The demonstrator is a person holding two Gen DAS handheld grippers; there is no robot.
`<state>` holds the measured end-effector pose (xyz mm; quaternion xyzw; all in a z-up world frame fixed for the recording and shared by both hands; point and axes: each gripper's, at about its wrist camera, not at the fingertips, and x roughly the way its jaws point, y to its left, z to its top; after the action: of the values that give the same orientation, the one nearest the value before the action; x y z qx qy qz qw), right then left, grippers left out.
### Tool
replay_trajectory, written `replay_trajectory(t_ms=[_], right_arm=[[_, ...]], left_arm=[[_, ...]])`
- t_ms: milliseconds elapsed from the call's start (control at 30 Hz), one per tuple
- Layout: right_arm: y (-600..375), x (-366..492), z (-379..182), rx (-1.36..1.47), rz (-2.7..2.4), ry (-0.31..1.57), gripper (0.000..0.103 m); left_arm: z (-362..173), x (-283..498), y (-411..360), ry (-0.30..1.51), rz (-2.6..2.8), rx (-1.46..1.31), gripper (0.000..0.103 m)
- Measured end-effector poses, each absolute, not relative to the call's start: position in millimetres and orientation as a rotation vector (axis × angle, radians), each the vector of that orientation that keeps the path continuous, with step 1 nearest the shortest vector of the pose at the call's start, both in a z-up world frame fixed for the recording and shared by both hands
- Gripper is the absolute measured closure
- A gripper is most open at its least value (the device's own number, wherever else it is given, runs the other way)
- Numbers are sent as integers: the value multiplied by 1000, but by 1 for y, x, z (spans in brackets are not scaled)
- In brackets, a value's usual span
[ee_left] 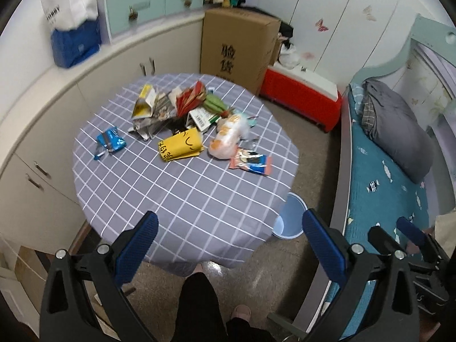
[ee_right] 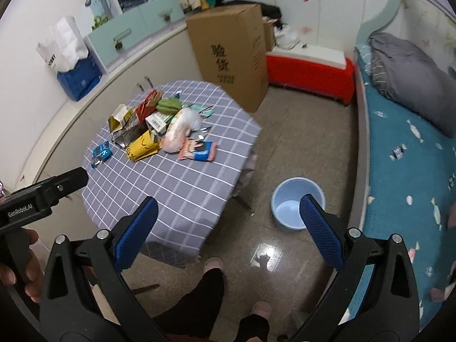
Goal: Collect trash
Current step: 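Move both tools toward the wrappers on the checked table, then grasp the white bag with orange print with the left tool while the right grasps the blue packet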
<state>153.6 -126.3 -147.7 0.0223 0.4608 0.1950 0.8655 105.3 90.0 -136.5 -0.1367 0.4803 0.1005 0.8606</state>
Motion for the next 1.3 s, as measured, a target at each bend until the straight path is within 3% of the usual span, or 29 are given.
replay_trajectory(t_ms=[200, 367, 433, 500, 833, 900, 1000, 1233, 1300], right_arm=[[-63, 212, -181, 103, 378, 1087, 7], [-36, 254, -200, 137, 285, 1126, 14], [-33, 269, -208, 152, 248, 1146, 23], [-33, 282, -217, 180, 216, 1168, 24], [-27, 318, -273, 275, 145, 1303, 33], [-24, 323, -284, 290, 145, 1329, 34], [-17, 329, -296, 299, 150, 1352, 38], [-1, 341, -308, 275, 183, 1373, 41], [3, 343, -314, 264, 197, 1387, 48]], left_arm=[[-166, 167, 137, 1088, 121, -239, 5], [-193, 228, 146, 1158, -3, -162, 5], [-205, 251, 142, 1192, -44, -126, 22], [-220, 275, 138, 1229, -92, -106, 27], [-287, 351, 121, 1358, -137, 58, 29], [-298, 356, 120, 1394, -147, 62, 35], [-309, 362, 119, 1420, -166, 71, 65], [-290, 356, 131, 1336, -163, -3, 71], [-285, 354, 132, 1320, -162, 3, 71]])
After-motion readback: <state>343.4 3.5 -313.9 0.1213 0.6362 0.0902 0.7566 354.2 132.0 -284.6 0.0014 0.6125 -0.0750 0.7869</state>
